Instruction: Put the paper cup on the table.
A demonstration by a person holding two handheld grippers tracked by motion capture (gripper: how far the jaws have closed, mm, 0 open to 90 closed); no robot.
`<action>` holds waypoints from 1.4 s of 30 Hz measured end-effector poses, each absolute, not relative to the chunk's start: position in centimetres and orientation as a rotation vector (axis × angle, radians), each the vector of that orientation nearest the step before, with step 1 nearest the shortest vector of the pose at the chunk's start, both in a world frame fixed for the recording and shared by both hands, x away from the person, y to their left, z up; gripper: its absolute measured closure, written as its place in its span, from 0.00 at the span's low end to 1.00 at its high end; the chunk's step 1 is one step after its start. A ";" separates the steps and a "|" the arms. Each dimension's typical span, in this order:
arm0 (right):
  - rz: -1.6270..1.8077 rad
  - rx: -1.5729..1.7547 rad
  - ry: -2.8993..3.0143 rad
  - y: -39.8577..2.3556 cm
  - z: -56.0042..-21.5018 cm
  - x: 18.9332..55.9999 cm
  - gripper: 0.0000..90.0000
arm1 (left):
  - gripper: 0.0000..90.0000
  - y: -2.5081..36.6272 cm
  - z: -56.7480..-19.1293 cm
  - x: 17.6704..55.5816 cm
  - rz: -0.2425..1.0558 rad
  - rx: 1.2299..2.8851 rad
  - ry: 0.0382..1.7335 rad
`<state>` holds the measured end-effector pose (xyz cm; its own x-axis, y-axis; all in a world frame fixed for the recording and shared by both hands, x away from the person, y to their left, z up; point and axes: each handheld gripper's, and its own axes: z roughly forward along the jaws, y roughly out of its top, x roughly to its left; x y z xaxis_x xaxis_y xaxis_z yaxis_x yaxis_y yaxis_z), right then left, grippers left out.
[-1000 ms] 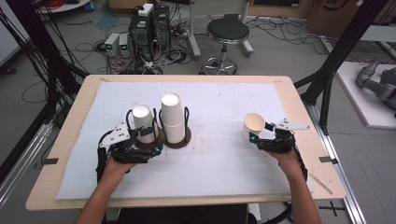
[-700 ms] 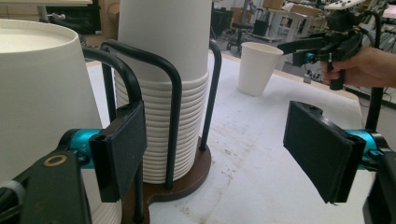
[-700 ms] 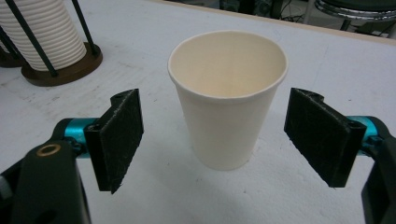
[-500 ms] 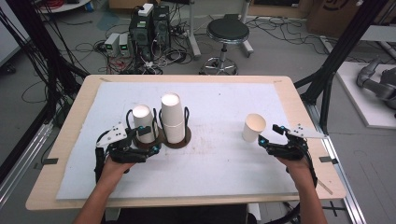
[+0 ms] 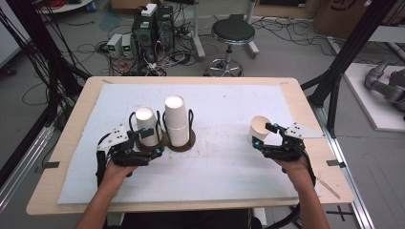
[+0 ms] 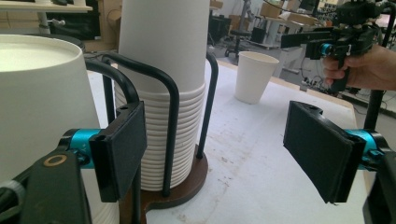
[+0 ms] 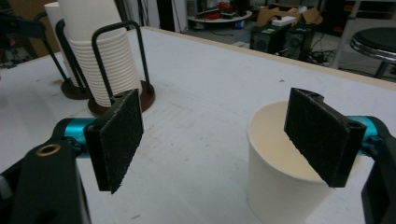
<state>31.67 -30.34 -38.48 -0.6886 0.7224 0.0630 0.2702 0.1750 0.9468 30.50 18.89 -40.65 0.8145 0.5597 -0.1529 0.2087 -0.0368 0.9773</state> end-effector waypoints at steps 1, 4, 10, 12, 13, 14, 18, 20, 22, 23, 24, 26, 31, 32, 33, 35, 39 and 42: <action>1.536 0.931 2.065 -30.1 -38.4 31.7 0.22 | 0.24 18.9 -40.7 30.5 0.313 1.611 0.622; 1.551 0.906 2.080 -29.5 -38.3 31.7 0.22 | 0.24 18.8 -40.6 30.4 0.317 1.606 0.619; 1.546 0.870 2.108 -28.9 -38.3 31.6 0.23 | 0.24 18.9 -40.4 30.4 0.320 1.604 0.621; 1.547 0.868 2.113 -28.8 -38.3 31.6 0.23 | 0.24 18.8 -40.4 30.3 0.317 1.601 0.620; 1.549 0.871 2.115 -28.8 -38.4 31.6 0.23 | 0.24 18.8 -40.4 30.3 0.316 1.601 0.618; 1.547 0.869 2.116 -28.7 -38.4 31.6 0.22 | 0.24 18.8 -40.4 30.3 0.317 1.602 0.616; 1.542 0.869 2.115 -28.6 -38.4 31.5 0.22 | 0.24 18.8 -40.4 30.2 0.315 1.604 0.617; 1.545 0.873 2.110 -28.7 -38.4 31.5 0.22 | 0.24 18.7 -40.3 30.1 0.315 1.603 0.615; 1.552 0.881 2.105 -28.7 -38.3 31.4 0.23 | 0.24 18.7 -40.3 29.9 0.316 1.604 0.609; 1.552 0.879 2.099 -28.7 -38.3 31.4 0.22 | 0.24 18.7 -40.3 29.9 0.316 1.603 0.608; 1.552 0.880 2.096 -28.7 -38.3 31.3 0.22 | 0.24 18.7 -40.3 29.9 0.316 1.605 0.607; 1.549 0.889 2.098 -28.7 -38.3 31.2 0.22 | 0.24 18.7 -40.3 29.9 0.313 1.605 0.608; 1.545 0.897 2.099 -28.8 -38.4 31.1 0.22 | 0.24 18.7 -40.2 29.8 0.312 1.600 0.604; 1.544 0.901 2.101 -28.8 -38.4 31.1 0.23 | 0.24 18.7 -40.2 29.8 0.315 1.601 0.605; 1.543 0.901 2.102 -28.8 -38.4 31.2 0.23 | 0.24 18.7 -40.2 29.8 0.317 1.600 0.606; 1.543 0.898 2.106 -28.8 -38.5 31.2 0.22 | 0.24 18.8 -40.2 29.9 0.318 1.600 0.610; 1.539 0.894 2.108 -28.7 -38.5 31.3 0.22 | 0.24 18.8 -40.2 29.9 0.317 1.599 0.610; 1.540 0.895 2.108 -28.8 -38.5 31.3 0.23 | 0.24 18.7 -40.2 30.0 0.316 1.600 0.612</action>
